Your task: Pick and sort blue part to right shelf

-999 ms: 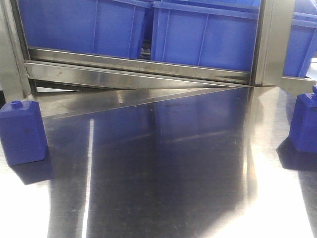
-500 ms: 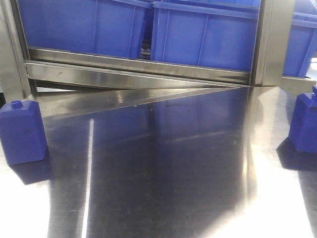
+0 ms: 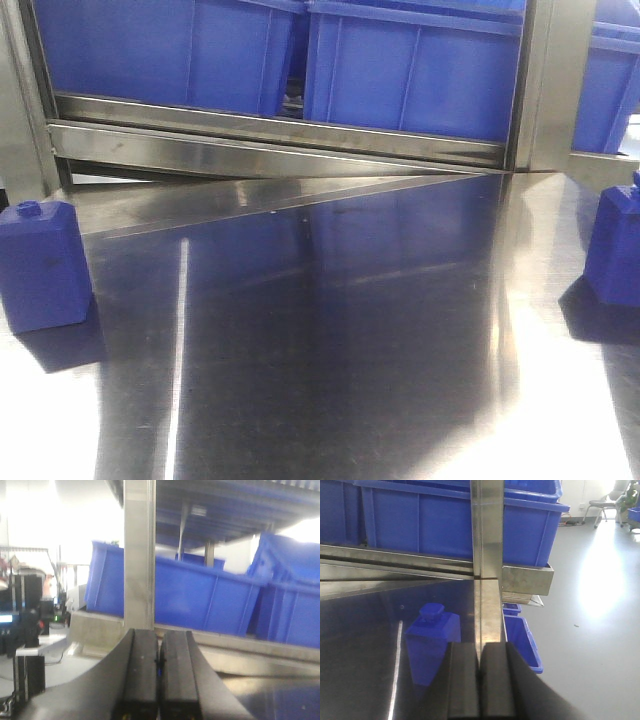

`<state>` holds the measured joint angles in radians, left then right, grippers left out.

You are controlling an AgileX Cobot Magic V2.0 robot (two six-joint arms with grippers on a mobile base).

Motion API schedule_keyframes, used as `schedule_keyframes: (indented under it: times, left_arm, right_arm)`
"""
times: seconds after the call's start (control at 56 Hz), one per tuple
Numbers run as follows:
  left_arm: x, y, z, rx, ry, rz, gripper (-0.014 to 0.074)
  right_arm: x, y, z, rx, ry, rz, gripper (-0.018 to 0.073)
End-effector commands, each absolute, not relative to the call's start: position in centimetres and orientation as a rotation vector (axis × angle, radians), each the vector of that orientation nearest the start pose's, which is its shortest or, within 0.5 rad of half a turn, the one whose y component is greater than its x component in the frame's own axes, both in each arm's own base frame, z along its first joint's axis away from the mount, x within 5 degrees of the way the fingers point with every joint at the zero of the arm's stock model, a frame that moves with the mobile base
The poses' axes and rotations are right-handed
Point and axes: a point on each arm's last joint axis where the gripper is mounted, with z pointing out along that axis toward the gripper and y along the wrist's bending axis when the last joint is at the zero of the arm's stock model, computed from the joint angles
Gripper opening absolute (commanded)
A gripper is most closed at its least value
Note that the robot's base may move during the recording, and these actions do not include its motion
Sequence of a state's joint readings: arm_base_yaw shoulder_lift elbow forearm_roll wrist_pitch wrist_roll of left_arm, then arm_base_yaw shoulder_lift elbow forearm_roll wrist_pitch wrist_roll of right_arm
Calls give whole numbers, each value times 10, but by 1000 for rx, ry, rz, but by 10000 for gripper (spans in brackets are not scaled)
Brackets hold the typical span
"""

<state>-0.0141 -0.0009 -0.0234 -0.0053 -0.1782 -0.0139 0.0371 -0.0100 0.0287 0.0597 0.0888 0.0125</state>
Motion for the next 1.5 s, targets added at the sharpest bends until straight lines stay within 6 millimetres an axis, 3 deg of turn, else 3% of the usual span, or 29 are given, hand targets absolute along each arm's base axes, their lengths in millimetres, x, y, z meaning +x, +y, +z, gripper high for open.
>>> schedule_keyframes:
  times: [0.0,0.232,0.464,0.589,0.767,0.839,1.071,1.285,1.481]
  left_arm:
    - [37,-1,278,-5,1165,-39,124]
    - [28,-3,367,-24,1456,-110,128]
    - [74,-15,398,-57,1772,-288,149]
    - [103,-18,397,-78,1890,-345,263]
    - [142,-25,387,-106,2024,-443,533]
    - [155,-29,381,-123,2101,-501,592]
    - [197,-41,373,-99,2329,-598,613]
    - [231,-65,360,-15,2564,-623,613]
    - [261,-74,335,-179,2768,-360,609]
  right_arm:
    - [55,2,208,26,1471,89,49]
    - [55,2,208,26,1472,89,49]
    - [55,2,208,26,1472,89,49]
    - [55,2,208,26,1472,89,49]
    - [55,2,208,26,1472,89,49]
    - [55,2,208,26,1472,89,49]
    - [55,2,208,26,1472,89,49]
    - [55,2,208,26,1472,89,49]
    - [55,2,208,26,1472,89,49]
